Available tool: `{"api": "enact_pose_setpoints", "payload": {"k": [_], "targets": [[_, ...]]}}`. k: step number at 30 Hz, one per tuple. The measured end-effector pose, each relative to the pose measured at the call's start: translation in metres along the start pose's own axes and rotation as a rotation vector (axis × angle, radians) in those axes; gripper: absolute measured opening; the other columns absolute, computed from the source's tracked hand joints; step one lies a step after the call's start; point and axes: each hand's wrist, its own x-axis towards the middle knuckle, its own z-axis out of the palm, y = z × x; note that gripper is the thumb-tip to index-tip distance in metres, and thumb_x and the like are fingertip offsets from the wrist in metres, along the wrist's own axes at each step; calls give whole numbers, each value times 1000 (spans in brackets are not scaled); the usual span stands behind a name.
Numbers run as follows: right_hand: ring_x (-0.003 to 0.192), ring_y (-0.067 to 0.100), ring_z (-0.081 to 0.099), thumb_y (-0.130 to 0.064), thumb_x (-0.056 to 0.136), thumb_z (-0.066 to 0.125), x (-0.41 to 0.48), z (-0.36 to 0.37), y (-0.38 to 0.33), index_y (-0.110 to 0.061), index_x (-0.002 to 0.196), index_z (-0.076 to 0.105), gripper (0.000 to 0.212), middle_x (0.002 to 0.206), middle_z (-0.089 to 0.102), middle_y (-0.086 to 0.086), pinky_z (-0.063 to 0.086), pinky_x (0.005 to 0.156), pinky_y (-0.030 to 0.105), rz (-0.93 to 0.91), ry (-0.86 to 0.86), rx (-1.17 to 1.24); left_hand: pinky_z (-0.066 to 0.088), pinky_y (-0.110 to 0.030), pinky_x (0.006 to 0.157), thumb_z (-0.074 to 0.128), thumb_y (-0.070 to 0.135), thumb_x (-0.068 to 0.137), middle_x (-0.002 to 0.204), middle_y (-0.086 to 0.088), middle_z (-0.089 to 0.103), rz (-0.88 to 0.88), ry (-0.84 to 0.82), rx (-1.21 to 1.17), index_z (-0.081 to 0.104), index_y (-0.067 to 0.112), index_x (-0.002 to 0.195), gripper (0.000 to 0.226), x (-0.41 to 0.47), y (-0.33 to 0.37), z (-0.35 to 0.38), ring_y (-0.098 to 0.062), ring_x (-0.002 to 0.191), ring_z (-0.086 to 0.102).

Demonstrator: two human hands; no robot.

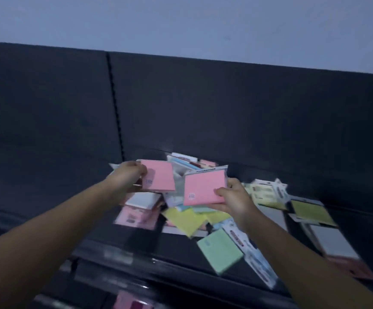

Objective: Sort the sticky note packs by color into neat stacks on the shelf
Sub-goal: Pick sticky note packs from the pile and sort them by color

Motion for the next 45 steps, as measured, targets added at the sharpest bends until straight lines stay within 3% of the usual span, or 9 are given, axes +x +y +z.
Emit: {"api": "enact_pose_setpoints", "payload": {"k": [6, 9, 13, 17, 21, 25, 31, 37, 45], "targets": [[103, 33, 59, 3, 95, 34, 3, 147, 20, -7, 113, 42, 22, 116, 54, 15, 59, 63, 36, 62, -228, 0, 50, -19, 42, 42, -6, 90, 79, -10, 59, -6, 145, -70, 57, 5, 83, 20, -19, -19, -135, -19, 68, 57], [105, 33, 57, 2, 96, 33, 1, 225, 31, -8, 110, 43, 20, 121, 53, 19, 56, 64, 39, 98, -260, -39, 54, -22, 46, 46, -5, 90, 84, -11, 62, -38, 198, -116, 59, 3, 91, 16, -25, -34, -207, -20, 73, 60], [98, 30, 57, 0, 96, 34, -6, 318, 37, -6, 108, 46, 17, 116, 54, 18, 58, 52, 32, 86, -364, -22, 57, -28, 54, 48, -4, 90, 92, -13, 65, -56, 253, -144, 58, 1, 106, 20, -24, -54, -295, -22, 78, 64], [93, 30, 60, -2, 96, 36, -8, 385, 42, -6, 104, 48, 15, 109, 55, 18, 59, 56, 36, 106, -407, -20, 57, -30, 56, 47, -3, 92, 98, -15, 64, -66, 280, -175, 56, 2, 110, 21, -18, -67, -362, -23, 79, 63], [86, 28, 60, 1, 96, 35, 3, 436, 48, -12, 90, 48, 18, 99, 57, 13, 59, 58, 39, 140, -390, 23, 57, -27, 52, 45, -3, 93, 89, -11, 65, -67, 271, -210, 56, 5, 104, 17, -2, -73, -408, -21, 77, 64], [88, 28, 60, 1, 96, 34, 28, 483, 54, -9, 103, 47, 18, 101, 59, 13, 55, 65, 41, 151, -378, 11, 59, -28, 57, 45, -2, 94, 91, -12, 66, -76, 285, -234, 57, 9, 96, 16, 27, -81, -442, -22, 79, 64], [88, 26, 59, 1, 95, 34, 86, 564, 58, -9, 111, 47, 23, 104, 58, 13, 55, 65, 41, 194, -410, -4, 57, -31, 62, 46, 2, 95, 92, -11, 67, -92, 343, -240, 55, 8, 106, 16, 87, -86, -495, -22, 82, 65], [83, 27, 57, 4, 94, 32, 131, 654, 52, -10, 86, 49, 23, 93, 56, 13, 52, 71, 44, 277, -483, 8, 58, -31, 60, 44, -1, 95, 95, -12, 65, -124, 427, -245, 53, 6, 112, 20, 140, -73, -562, -21, 82, 64], [76, 25, 58, 9, 92, 29, 157, 767, 76, -10, 84, 51, 30, 85, 58, 8, 52, 78, 44, 277, -436, 37, 55, -24, 50, 42, -4, 94, 87, -9, 63, -162, 440, -246, 55, 11, 95, 21, 201, -89, -640, -18, 74, 61]]}}
